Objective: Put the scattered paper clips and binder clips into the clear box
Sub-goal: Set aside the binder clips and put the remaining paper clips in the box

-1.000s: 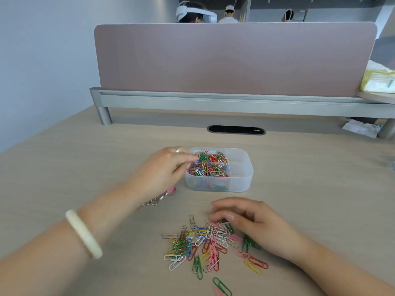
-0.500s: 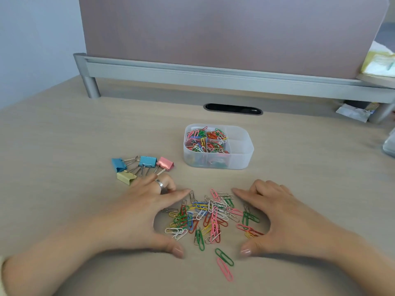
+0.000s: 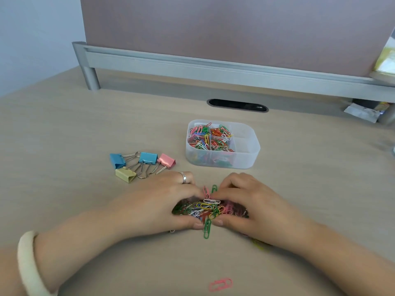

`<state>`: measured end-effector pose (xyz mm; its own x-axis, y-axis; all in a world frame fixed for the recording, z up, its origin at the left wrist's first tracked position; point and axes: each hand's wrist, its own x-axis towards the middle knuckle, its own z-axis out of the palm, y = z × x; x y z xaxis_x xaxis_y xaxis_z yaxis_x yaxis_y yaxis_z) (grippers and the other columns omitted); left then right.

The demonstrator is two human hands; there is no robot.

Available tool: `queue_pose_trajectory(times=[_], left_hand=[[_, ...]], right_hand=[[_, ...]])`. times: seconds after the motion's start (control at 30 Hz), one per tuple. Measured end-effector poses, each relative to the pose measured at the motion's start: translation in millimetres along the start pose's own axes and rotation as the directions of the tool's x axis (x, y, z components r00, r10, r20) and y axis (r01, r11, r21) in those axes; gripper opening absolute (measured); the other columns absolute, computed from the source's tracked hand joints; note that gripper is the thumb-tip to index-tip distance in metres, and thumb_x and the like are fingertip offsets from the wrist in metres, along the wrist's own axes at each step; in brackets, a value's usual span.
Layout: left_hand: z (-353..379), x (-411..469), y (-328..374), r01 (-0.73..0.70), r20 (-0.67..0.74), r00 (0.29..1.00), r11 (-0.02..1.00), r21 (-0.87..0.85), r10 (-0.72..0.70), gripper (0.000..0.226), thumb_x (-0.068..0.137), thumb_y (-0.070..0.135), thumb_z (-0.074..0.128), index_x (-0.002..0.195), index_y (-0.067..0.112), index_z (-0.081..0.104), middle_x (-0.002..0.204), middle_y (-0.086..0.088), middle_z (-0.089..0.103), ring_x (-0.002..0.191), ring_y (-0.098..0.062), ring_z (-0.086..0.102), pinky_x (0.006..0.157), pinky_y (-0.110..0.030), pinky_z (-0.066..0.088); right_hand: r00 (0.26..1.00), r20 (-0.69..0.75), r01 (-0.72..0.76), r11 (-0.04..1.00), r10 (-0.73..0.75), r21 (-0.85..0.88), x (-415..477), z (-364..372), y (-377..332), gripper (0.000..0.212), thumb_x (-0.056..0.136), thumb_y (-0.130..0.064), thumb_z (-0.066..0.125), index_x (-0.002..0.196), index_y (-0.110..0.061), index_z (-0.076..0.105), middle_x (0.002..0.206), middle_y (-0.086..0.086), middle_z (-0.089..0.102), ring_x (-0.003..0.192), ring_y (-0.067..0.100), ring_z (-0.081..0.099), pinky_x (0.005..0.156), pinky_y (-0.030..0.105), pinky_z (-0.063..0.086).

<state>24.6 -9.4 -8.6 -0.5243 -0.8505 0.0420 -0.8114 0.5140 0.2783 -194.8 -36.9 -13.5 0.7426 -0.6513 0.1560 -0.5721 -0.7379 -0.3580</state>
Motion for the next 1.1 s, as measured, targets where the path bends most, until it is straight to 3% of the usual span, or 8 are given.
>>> queue_pose_trajectory(times=[0.23, 0.33, 0.43, 0.67, 0.77, 0.97, 1.1], left_hand=[[5.5, 1.6, 3.2, 0.009, -0.114, 0.993, 1.0, -0.015, -0.011, 0.026, 0.075, 0.057, 0.04, 0.094, 0.042, 0.049, 0.079, 0.022, 0.041, 0.07, 0.002, 0.038, 0.054, -0.026, 0.042], [7.2, -0.6, 6.4, 0.006, -0.15, 0.989, 1.0, 0.015, -0.004, 0.018, 0.076, 0.05, 0.042, 0.087, 0.04, 0.051, 0.076, 0.02, 0.046, 0.071, 0.003, 0.038, 0.047, -0.006, 0.024], [9.0, -0.2, 6.2, -0.005, -0.171, 0.985, 1.0, -0.025, 0.0, 0.016, 0.077, 0.045, 0.045, 0.084, 0.036, 0.056, 0.074, 0.016, 0.05, 0.07, 0.005, 0.034, 0.058, 0.001, 0.029], [9.6, -1.8, 6.2, -0.007, -0.185, 0.983, 0.992, -0.126, -0.017, 0.022, 0.076, 0.044, 0.043, 0.084, 0.034, 0.062, 0.072, 0.021, 0.044, 0.068, 0.012, 0.037, 0.059, 0.002, 0.029], [9.2, -2.9, 6.2, -0.003, -0.201, 0.979, 0.984, -0.179, -0.033, 0.021, 0.076, 0.042, 0.044, 0.085, 0.034, 0.061, 0.07, 0.023, 0.044, 0.069, 0.017, 0.041, 0.06, -0.001, 0.03], [7.9, -3.8, 3.9, 0.013, -0.24, 0.968, 0.97, -0.244, -0.074, 0.015, 0.075, 0.033, 0.055, 0.084, 0.029, 0.067, 0.066, 0.025, 0.044, 0.069, 0.014, 0.044, 0.061, -0.004, 0.031], [9.1, -4.2, 1.8, 0.0, -0.285, 0.954, 0.954, -0.299, -0.089, 0.025, 0.074, 0.041, 0.054, 0.087, 0.025, 0.069, 0.067, 0.028, 0.044, 0.071, 0.02, 0.043, 0.064, 0.001, 0.029]], right_hand=[[0.999, -0.044, -0.012, 0.998, 0.015, 0.07, 3.1, 3.1, -1.1, 0.031, 0.078, -0.041, 0.049, 0.101, -0.028, 0.065, 0.088, -0.006, 0.059, 0.081, 0.003, 0.051, 0.073, 0.021, 0.042], [0.999, -0.045, -0.019, 0.996, 0.023, 0.089, 3.1, 3.5, -1.7, 0.027, 0.078, -0.038, 0.049, 0.096, -0.026, 0.066, 0.086, -0.007, 0.06, 0.079, 0.002, 0.051, 0.07, 0.021, 0.043], [0.998, -0.06, -0.013, 0.995, 0.019, 0.101, 3.3, 3.5, -1.0, 0.027, 0.078, -0.037, 0.049, 0.093, -0.024, 0.067, 0.083, -0.007, 0.059, 0.076, 0.001, 0.051, 0.067, 0.017, 0.042], [0.992, -0.108, -0.036, 0.972, 0.063, 0.232, -1.3, 2.6, 1.2, 0.015, 0.077, -0.033, 0.06, 0.088, -0.029, 0.069, 0.077, -0.012, 0.059, 0.071, -0.003, 0.053, 0.065, 0.006, 0.038], [0.985, -0.133, -0.068, 0.955, 0.11, 0.288, -3.4, 0.7, 1.1, 0.012, 0.074, -0.024, 0.065, 0.084, -0.029, 0.07, 0.076, -0.012, 0.061, 0.07, 0.003, 0.056, 0.064, 0.007, 0.039], [0.972, -0.168, -0.098, 0.93, 0.166, 0.354, -2.2, -12.1, 2.4, 0.008, 0.073, -0.025, 0.065, 0.079, -0.026, 0.07, 0.081, -0.007, 0.062, 0.069, 0.012, 0.057, 0.062, 0.015, 0.042], [0.949, -0.262, -0.078, 0.937, 0.174, 0.34, 26.3, -40.2, -0.2, 0.003, 0.077, -0.016, 0.071, 0.076, -0.019, 0.07, 0.067, 0.001, 0.056, 0.059, 0.008, 0.05, 0.057, 0.015, 0.038]])
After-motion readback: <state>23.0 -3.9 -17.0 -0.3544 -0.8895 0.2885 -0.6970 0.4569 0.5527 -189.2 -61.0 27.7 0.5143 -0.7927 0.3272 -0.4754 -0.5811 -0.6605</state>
